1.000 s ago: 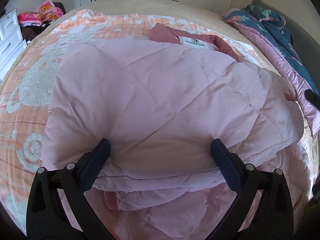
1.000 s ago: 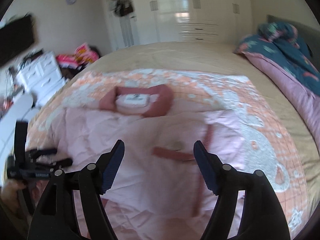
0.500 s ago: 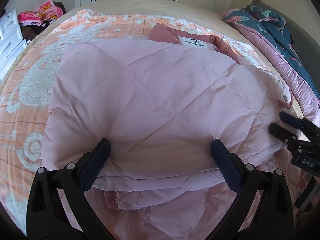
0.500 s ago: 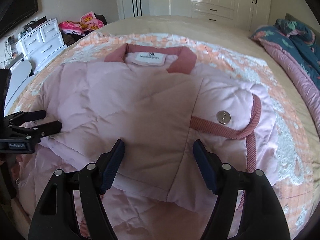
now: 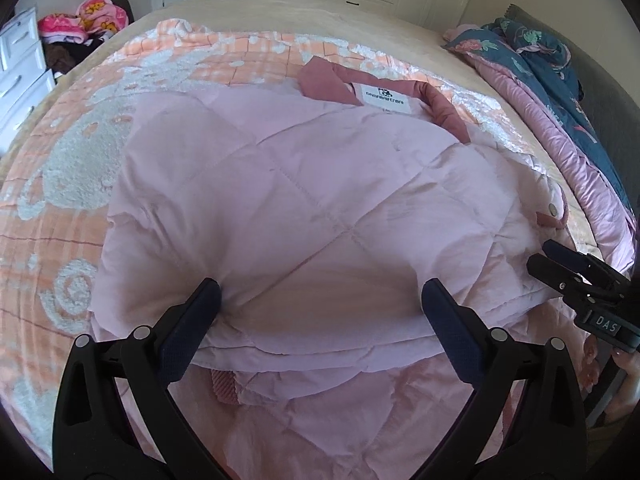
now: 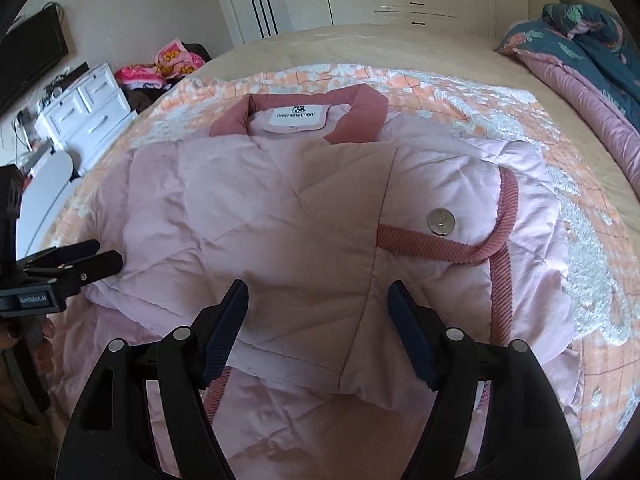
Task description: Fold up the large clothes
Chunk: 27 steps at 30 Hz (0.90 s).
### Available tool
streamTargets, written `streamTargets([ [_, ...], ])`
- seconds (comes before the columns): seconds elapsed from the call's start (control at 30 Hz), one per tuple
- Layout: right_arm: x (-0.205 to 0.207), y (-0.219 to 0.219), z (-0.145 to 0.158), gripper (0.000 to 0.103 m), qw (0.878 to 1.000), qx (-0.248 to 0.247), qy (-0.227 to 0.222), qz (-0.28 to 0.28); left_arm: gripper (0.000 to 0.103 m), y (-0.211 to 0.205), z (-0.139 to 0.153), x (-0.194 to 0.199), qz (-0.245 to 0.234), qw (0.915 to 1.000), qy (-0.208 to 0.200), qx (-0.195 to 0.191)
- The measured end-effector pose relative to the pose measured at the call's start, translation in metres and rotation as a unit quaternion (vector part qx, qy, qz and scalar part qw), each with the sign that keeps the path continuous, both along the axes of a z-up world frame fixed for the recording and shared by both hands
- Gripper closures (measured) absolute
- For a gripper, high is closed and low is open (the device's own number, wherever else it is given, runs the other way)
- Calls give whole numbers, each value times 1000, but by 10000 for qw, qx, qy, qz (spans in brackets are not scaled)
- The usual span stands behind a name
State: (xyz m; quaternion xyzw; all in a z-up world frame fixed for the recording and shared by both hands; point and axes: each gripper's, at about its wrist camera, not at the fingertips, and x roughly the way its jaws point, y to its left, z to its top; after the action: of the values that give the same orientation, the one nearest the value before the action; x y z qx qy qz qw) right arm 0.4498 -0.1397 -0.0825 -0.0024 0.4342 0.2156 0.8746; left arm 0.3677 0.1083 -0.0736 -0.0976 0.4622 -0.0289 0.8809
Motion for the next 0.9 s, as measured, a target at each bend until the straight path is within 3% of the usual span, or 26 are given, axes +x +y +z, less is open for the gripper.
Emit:
streamTargets([
  [0.33, -8, -6, 16, 9, 9993, 357, -82, -85, 9, -2, 11, -3, -15, 9999, -31, -122],
  [0.57, -11, -10, 25, 8, 9988, 459, -97, -139, 9, 6, 24, -7, 118, 9993, -148, -332],
  [0.9, -22, -15, 46, 8, 9978, 551, -331, -171, 9, 4, 40, -16, 155, 9991, -285, -269],
])
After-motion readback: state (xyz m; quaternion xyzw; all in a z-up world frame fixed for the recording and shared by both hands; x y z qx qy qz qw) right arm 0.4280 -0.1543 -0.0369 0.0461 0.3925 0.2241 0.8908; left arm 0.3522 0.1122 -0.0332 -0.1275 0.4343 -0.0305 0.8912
